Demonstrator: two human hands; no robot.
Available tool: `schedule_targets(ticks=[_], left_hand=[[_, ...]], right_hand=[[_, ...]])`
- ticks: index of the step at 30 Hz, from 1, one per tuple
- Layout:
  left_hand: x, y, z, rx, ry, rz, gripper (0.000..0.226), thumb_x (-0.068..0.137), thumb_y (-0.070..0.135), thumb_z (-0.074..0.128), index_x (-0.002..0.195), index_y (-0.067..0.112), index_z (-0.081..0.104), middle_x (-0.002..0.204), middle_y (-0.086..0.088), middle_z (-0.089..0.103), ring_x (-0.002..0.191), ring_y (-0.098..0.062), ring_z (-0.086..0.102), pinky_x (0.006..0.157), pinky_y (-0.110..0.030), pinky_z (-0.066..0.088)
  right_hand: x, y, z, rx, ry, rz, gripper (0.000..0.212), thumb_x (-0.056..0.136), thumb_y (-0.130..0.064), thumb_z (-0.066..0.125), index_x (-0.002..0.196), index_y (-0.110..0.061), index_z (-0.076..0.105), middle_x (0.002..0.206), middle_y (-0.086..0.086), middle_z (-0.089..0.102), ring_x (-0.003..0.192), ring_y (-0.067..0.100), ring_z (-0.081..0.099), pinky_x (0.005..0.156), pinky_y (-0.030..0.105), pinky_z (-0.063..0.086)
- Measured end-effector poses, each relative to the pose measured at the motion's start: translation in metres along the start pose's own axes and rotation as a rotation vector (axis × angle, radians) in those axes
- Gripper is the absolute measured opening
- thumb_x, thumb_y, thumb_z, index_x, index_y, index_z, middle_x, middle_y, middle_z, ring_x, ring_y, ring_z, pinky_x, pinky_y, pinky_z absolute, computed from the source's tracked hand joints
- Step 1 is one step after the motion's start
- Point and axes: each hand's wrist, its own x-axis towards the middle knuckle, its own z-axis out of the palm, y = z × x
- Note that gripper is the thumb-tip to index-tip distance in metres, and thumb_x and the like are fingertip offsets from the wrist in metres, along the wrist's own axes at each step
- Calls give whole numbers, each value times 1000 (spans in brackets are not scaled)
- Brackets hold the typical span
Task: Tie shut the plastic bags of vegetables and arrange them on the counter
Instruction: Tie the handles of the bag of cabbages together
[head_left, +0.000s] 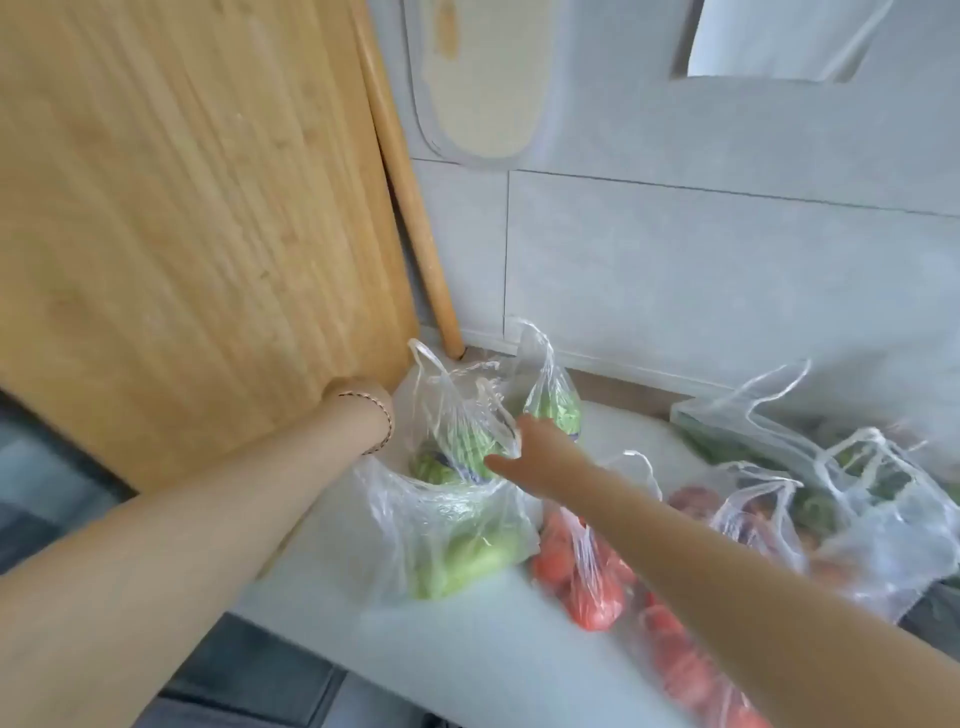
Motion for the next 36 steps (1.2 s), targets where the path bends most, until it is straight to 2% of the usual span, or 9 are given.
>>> schedule_targets(ticks=[4,10,13,19,22,24,27,31,36], left_hand=[[27,-13,-4,-68,-59,232,30,90,14,50,118,2,54,111,-9,62,87,-23,55,77,-27,44],[24,-14,-33,-930,153,492,36,97,26,29,70,9,46,58,-6,49,54,-18,49,56,-24,36],[15,1,-32,-1144,75,669,39,97,26,33,61,12,43,35,2,47,30,-5,42,42,-14,35],[8,31,-27,-1414,-180,978,31,95,18,42,68,9,52,55,-5,55,44,-14,52,49,-18,43],[15,36,-4,-1542,72,898,8,85,34,54,88,28,59,83,10,62,75,-5,60,67,-13,47],[16,35,25,-1505,254,805,51,69,49,59,116,38,41,112,16,47,100,5,49,88,-10,40],[6,38,59,-1328,-46,738,83,63,48,70,130,29,26,115,20,39,106,8,42,87,-3,34],[-3,52,77,-1452,-170,635,11,88,15,58,90,5,59,70,8,60,61,4,59,60,-10,45],[-12,62,83,-2144,-320,157,43,93,10,45,51,13,53,43,7,44,40,-7,40,52,-22,39]], right_hand=[[22,-8,10,5,18,38,34,95,-33,39,101,-4,56,99,13,57,89,25,54,81,34,44],[35,-2,23,811,197,131,48,97,-28,35,52,-16,46,49,-8,46,53,14,35,59,22,34],[41,-8,38,957,204,77,36,92,-33,49,61,-16,42,48,-11,35,53,12,31,61,28,31],[45,-27,55,957,77,-18,49,67,-28,79,75,11,50,52,1,32,52,16,28,50,28,26],[46,-23,54,1142,160,85,38,85,-24,63,62,0,44,42,-7,28,41,11,22,46,27,21],[47,-17,50,1267,196,164,41,92,-25,50,56,-11,38,38,-10,28,36,7,22,41,20,22],[50,-14,46,1321,169,157,41,95,-28,44,57,-16,33,38,-10,26,35,6,20,37,16,20],[48,-11,44,1310,129,133,43,96,-23,42,56,-16,29,37,-12,25,34,4,19,36,15,21],[42,2,45,1665,162,188,31,92,-17,48,64,-19,34,51,-8,20,42,7,18,39,17,20]])
